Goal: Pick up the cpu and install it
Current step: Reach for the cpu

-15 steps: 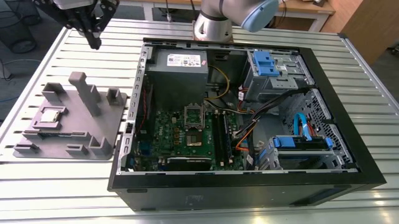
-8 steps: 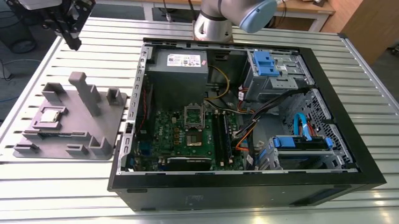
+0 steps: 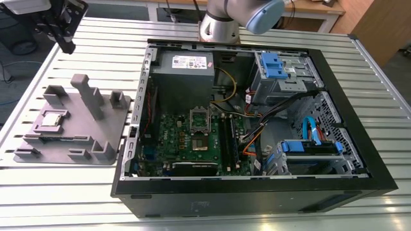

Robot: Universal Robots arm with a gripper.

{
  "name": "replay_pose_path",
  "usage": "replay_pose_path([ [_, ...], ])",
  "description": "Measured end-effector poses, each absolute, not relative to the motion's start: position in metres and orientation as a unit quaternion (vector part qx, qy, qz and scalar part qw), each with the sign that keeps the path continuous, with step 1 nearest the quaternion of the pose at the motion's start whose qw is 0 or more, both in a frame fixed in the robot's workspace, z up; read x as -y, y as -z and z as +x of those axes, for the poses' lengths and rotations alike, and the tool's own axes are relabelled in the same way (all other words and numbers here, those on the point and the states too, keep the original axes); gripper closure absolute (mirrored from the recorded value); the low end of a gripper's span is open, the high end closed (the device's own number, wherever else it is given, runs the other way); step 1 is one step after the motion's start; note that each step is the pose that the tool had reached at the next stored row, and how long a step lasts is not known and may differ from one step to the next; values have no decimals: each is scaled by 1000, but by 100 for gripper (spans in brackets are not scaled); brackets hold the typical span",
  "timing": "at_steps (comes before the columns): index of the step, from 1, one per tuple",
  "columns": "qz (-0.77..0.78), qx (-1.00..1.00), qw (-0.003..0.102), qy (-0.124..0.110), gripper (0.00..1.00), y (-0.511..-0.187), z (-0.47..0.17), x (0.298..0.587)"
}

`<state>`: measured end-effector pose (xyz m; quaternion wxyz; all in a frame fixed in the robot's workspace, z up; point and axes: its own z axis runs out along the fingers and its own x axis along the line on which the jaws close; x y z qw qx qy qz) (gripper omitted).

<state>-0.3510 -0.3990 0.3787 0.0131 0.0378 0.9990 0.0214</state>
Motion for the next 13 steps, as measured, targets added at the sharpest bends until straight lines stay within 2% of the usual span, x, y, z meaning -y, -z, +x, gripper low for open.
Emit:
replay_pose_path([
  [13,38,-999,13,-21,89,-365,-388,399],
])
